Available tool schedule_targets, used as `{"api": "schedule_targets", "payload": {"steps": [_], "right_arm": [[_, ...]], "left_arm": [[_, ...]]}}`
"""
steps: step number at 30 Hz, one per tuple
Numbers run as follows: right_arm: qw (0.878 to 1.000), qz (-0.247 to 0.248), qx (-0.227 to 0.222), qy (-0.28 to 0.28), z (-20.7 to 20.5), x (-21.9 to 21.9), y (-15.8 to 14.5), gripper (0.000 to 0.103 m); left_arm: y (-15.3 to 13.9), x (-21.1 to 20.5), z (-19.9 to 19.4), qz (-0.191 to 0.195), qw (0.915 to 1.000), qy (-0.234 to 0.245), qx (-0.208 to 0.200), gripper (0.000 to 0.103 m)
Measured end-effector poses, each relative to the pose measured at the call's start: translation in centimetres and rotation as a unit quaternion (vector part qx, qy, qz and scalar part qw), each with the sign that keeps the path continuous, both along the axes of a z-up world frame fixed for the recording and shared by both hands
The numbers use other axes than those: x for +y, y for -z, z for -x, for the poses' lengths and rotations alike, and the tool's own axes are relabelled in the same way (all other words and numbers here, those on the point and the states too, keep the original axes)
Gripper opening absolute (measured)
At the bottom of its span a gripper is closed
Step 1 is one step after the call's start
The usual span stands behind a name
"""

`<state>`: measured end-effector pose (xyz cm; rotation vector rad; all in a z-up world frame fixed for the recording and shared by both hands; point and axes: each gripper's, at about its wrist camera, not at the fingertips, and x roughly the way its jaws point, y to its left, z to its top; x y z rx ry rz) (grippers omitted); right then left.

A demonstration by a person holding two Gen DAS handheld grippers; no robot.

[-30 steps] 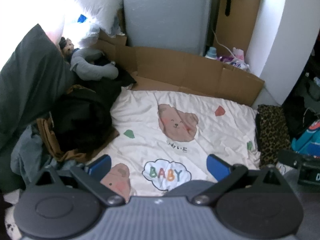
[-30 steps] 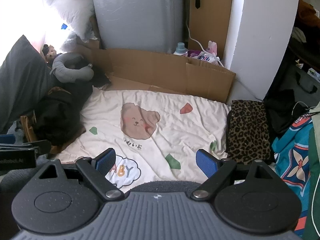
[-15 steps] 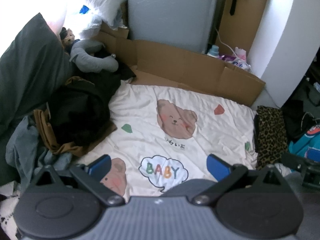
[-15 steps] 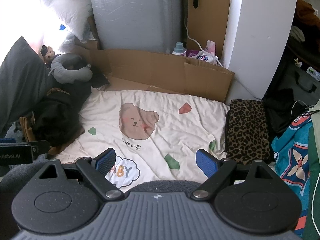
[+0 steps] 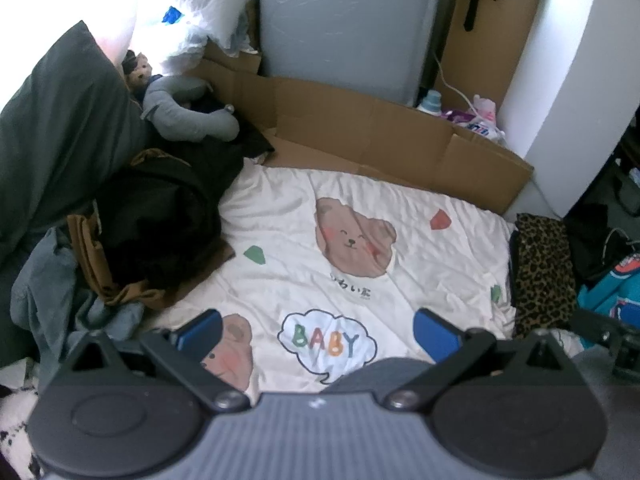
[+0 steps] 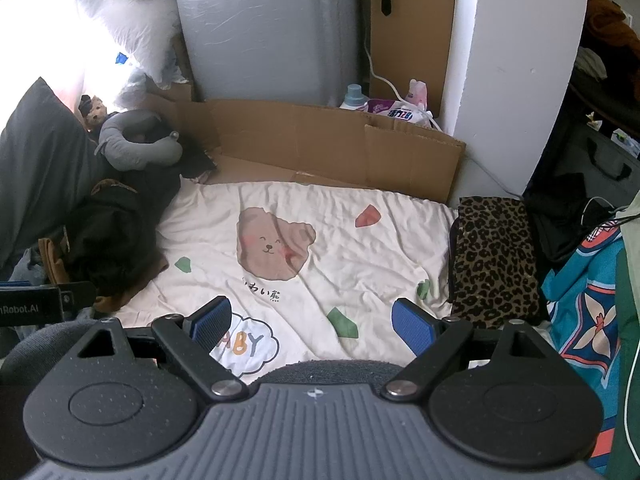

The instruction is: Fold clothes

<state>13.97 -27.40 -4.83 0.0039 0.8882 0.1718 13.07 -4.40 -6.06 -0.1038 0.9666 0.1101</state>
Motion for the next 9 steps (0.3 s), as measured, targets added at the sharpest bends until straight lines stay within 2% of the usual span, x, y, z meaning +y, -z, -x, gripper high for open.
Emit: {"api": "schedule_targets", "payload": {"steps": [9], "right_arm": [[1.000, 0.001, -0.001, 0.001, 0.07, 0.01, -0.04, 0.092]], "left_arm": [[0.02, -0.15, 0.13, -0.004, 1.0000, 0.000, -0.001, 0.103]]}}
